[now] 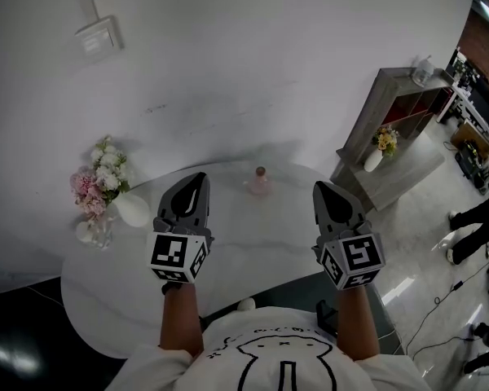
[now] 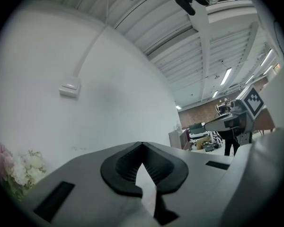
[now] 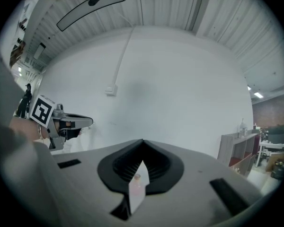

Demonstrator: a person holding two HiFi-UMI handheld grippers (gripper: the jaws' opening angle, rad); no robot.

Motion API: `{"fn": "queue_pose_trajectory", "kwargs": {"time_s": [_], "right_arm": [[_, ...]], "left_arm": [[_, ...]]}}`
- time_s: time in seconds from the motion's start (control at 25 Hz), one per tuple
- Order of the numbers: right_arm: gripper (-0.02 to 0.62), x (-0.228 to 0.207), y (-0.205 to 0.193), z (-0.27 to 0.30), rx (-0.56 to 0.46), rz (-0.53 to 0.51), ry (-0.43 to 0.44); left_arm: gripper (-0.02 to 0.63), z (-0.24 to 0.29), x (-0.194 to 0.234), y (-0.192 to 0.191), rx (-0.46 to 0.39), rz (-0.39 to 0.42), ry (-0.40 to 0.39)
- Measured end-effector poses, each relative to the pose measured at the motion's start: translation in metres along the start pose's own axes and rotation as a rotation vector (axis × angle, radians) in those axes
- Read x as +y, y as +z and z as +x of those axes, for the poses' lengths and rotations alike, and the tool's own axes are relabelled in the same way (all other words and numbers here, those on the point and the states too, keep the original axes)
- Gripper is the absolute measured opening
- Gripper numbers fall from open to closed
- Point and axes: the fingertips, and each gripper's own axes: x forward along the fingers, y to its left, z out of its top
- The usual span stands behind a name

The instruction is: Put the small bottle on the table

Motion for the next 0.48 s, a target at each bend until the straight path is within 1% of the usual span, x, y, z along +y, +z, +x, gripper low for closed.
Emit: {"fn": "queue_pose_trajectory", "kwargs": {"time_s": [0.48], "right_arm": [[-0.009,-0.004,0.007,-0.006,-0.022,0.002,-0.013]], "left_arm": [[0.003,-0.003,-0.003,0.015,-0.03,0.037,-0.002]]}}
